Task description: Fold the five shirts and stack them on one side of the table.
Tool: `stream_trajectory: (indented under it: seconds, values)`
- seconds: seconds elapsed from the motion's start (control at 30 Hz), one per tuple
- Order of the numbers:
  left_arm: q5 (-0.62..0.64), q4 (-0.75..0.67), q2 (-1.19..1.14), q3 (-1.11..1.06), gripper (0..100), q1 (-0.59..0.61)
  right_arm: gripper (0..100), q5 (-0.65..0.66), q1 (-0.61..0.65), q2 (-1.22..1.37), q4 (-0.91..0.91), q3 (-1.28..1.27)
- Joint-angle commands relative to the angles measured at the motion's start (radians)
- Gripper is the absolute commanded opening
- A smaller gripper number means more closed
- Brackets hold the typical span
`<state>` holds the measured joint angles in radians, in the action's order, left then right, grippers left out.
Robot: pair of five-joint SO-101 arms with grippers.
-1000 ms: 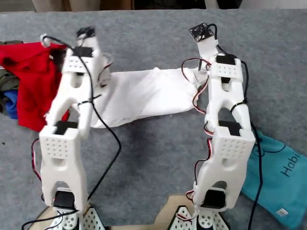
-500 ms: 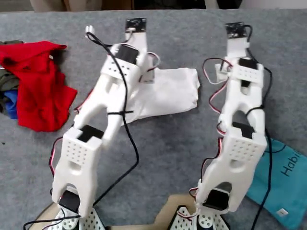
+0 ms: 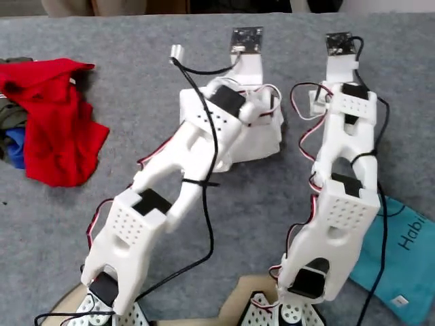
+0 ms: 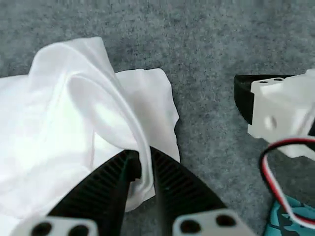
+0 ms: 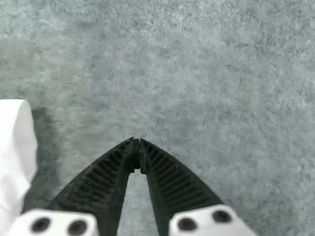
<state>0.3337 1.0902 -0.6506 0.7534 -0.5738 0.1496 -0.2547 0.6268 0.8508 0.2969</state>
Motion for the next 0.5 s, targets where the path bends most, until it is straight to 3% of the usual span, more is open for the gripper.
stream_trajectory:
  seconds: [0.0, 0.2, 0.47]
  values:
    - [0.008, -0.048, -0.008, 0.063, 2, -0.009, 0.5, -0.066, -0.054, -0.008, -0.037, 0.048]
    - [0.008, -0.054, -0.108, 0.189, 2, -0.040, 0.5, -0.164, -0.119, -0.012, -0.043, 0.050]
    - [0.008, -0.046, -0.246, 0.371, 2, -0.071, 0.5, -0.161, -0.120, -0.007, -0.043, 0.064]
